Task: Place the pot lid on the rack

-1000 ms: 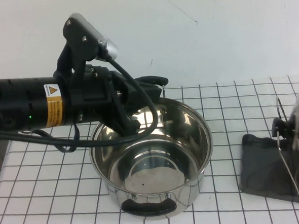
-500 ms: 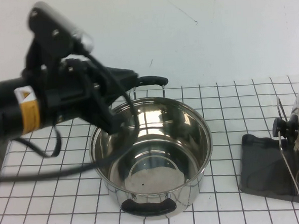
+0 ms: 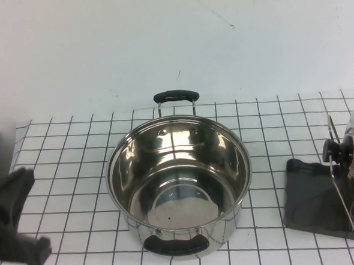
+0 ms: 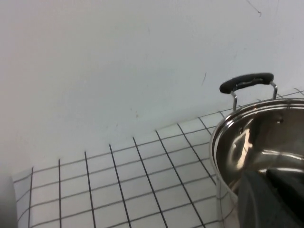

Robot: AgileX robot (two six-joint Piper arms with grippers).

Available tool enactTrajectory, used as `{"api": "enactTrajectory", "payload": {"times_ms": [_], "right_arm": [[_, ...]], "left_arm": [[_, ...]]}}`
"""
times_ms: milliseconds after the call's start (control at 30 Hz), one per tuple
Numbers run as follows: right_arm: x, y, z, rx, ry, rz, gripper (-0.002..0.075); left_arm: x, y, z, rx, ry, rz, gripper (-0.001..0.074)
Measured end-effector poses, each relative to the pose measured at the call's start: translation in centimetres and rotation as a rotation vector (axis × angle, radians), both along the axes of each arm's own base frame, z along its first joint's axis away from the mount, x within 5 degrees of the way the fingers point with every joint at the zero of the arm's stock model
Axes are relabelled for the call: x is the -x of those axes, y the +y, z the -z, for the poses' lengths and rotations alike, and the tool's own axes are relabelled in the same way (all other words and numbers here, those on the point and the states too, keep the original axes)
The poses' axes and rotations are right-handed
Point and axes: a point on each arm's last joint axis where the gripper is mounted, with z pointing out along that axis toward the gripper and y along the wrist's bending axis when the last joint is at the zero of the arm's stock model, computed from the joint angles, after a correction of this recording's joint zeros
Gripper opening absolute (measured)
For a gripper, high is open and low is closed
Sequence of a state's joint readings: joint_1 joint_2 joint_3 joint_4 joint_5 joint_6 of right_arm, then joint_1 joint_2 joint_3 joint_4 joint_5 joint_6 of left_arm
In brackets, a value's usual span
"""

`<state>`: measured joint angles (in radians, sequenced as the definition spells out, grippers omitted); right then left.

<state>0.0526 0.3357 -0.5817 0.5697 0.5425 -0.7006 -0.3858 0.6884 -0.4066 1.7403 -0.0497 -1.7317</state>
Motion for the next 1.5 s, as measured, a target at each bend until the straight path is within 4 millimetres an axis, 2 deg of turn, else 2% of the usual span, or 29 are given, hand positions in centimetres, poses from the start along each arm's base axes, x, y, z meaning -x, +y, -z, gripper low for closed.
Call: {"api": "enactTrajectory", "payload": {"times_ms": [133, 267, 567, 900, 1067, 1267, 1500], "right_arm": [[2.3, 0.5, 1.7, -0.014, -0.111, -0.071, -0.0001], [3.4, 0.7, 3.1, -0.037, -0.151, -0.098, -0.0001], [3.2, 0.8, 4.9, -0.057, -0.110, -0.113, -0.0001], [2.9, 1.0, 6.3, -0.056, -0.049, -0.136, -0.0001], [3.0, 1.2, 6.6, -0.048, -0.023, -0.155, -0.0001], [2.5, 0.7, 7.8, 0.009, 0.005, -0.106, -0.0001], [2.0, -0.1, 7.6, 0.159, -0.092, -0.027, -0.0001]], "left_arm": [[1.7, 0.8, 2.1, -0.004, 0.005, -0.014, -0.0001], [2.6, 1.3, 4.3, -0.020, 0.037, -0.025, -0.0001], [3.8, 1.1, 8.5, -0.040, 0.175, 0.035, -0.0001], [5.3, 1.2, 12.1, -0.043, 0.307, 0.074, -0.0001], [5.4, 1.2, 12.5, -0.044, 0.318, 0.076, -0.0001], [5.5, 1.2, 12.6, -0.043, 0.325, 0.084, -0.0001], [5.6, 1.2, 12.7, -0.044, 0.326, 0.084, -0.0001]]}}
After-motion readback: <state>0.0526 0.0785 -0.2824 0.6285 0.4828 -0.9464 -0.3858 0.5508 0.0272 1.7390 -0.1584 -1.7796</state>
